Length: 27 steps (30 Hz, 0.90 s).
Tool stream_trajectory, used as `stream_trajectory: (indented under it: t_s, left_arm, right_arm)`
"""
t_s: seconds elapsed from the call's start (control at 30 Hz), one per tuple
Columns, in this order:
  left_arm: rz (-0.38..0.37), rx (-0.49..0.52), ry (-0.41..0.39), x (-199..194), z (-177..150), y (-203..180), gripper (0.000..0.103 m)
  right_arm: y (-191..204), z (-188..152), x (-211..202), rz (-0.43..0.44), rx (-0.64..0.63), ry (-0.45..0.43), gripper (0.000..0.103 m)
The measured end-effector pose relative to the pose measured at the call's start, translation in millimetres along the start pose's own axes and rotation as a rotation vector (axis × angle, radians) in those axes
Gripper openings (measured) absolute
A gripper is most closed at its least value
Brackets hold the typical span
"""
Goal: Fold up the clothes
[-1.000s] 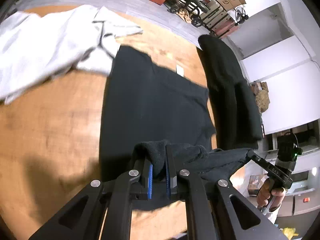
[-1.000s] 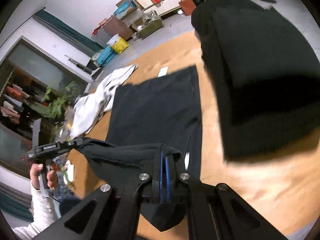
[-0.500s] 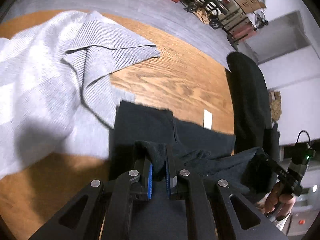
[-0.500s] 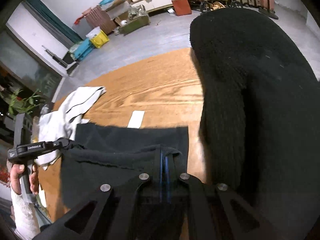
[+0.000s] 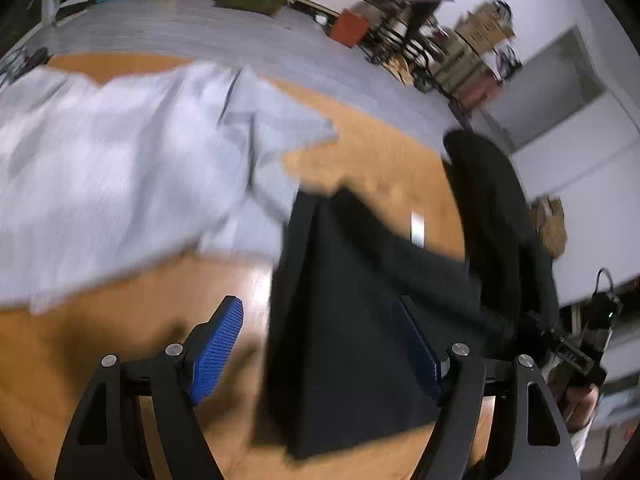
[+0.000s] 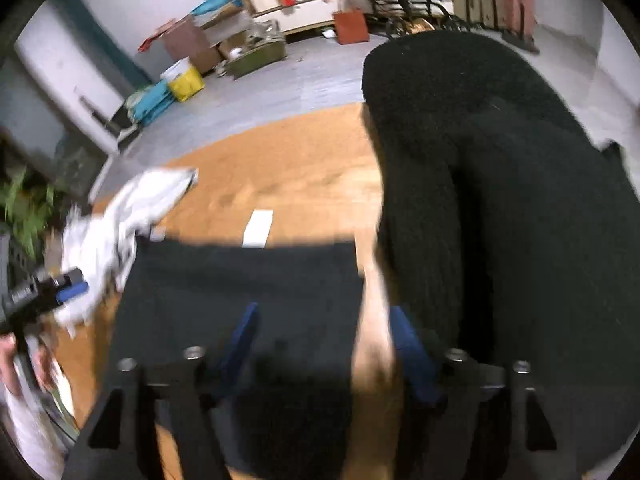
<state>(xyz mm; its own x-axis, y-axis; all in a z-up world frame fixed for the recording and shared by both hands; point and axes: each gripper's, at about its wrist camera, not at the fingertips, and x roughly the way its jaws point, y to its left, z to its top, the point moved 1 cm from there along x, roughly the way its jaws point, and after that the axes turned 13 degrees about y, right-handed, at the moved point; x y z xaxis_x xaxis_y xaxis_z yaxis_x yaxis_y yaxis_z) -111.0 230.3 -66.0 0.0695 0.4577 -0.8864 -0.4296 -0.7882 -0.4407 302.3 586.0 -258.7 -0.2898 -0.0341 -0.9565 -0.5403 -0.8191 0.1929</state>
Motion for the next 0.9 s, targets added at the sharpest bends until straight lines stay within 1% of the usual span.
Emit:
stream_trajectory:
  t_s: [0.07, 0.1, 0.2, 0.27, 0.33, 0.37, 0.4, 0.47, 0.5, 0.53, 0.57, 0.6, 0.63, 0.67, 0.7, 0.77, 0.8, 0.87, 0.9]
  left_arm:
    - [0.032, 0.026, 0.016, 7.4, -31.7, 4.7, 0.077]
    - [0.043, 0.026, 0.023, 12.9, -41.5, 5.4, 0.077]
    - [0.077, 0.024, 0.044, 29.6, -70.6, 7.5, 0.077]
    - [0.088, 0.018, 0.045, 38.7, -81.0, 9.7, 0.077]
    - [0.093, -0.002, 0.051, 47.9, -82.1, 12.6, 0.077]
    - [0.083, -0.009, 0.06, 50.4, -81.3, 14.4, 0.077]
    - [0.071, -0.017, 0.066, 52.7, -80.2, 16.0, 0.077]
    - [0.035, -0.039, 0.071, 56.3, -76.9, 18.6, 0.077]
    - [0.021, -0.045, 0.072, 57.6, -75.7, 19.3, 0.077]
    - [0.014, -0.04, 0.072, 57.9, -75.3, 18.8, 0.074]
    - [-0.004, -0.036, 0.076, 58.5, -75.4, 18.5, 0.048]
    - [-0.033, -0.038, 0.088, 58.8, -77.4, 18.6, 0.029]
    - [-0.046, -0.046, 0.098, 57.4, -81.1, 18.7, 0.015]
    - [-0.042, -0.045, 0.103, 54.2, -85.7, 17.9, 0.012]
    - [-0.011, -0.029, 0.099, 47.9, -91.3, 15.8, 0.01]
    - [0.02, -0.021, 0.111, 31.8, -104.4, 17.7, 0.01]
    - [0.019, -0.028, 0.118, 23.8, -110.7, 21.9, 0.01]
    - [0.026, -0.032, 0.127, 3.1, -125.5, 35.7, 0.01]
    - [0.042, -0.037, 0.124, -6.3, -130.7, 45.8, 0.01]
  right_arm:
    - [6.5, -35.6, -0.2, -0.03, -0.032, 0.012, 0.082]
    - [9.7, -53.5, 0.2, -0.044, -0.047, 0.02, 0.082]
    - [6.8, -94.4, 12.6, 0.005, 0.012, 0.082, 0.082]
    - [6.2, -112.2, 23.4, 0.044, 0.048, 0.104, 0.082]
    - [9.2, -119.7, 33.8, 0.052, 0.056, 0.108, 0.082]
    - [10.8, -120.0, 38.8, 0.042, 0.054, 0.102, 0.079]
    - [11.4, -117.5, 43.6, 0.025, 0.055, 0.101, 0.073]
    - [11.9, -111.3, 53.2, -0.011, 0.059, 0.105, 0.067]
    - [11.8, -108.7, 56.7, -0.021, 0.064, 0.106, 0.061]
    - [12.4, -107.6, 60.7, -0.008, 0.068, 0.119, 0.059]
    - [13.3, -107.0, 65.1, 0.012, 0.071, 0.136, 0.042]
    - [14.2, -106.4, 69.4, 0.032, 0.074, 0.153, 0.026]
    - [15.7, -107.2, 70.8, 0.049, 0.078, 0.17, 0.023]
    - [18.2, -110.3, 68.7, 0.061, 0.073, 0.178, 0.013]
    - [21.0, -114.1, 65.6, 0.071, 0.063, 0.184, 0.009]
    - [27.4, -132.0, 60.7, 0.116, 0.045, 0.214, 0.008]
    - [30.7, -141.8, 58.3, 0.141, 0.036, 0.23, 0.008]
    - [44.8, -168.3, 53.9, 0.193, -0.005, 0.26, 0.008]
    - [53.3, -181.8, 51.5, 0.222, -0.028, 0.273, 0.008]
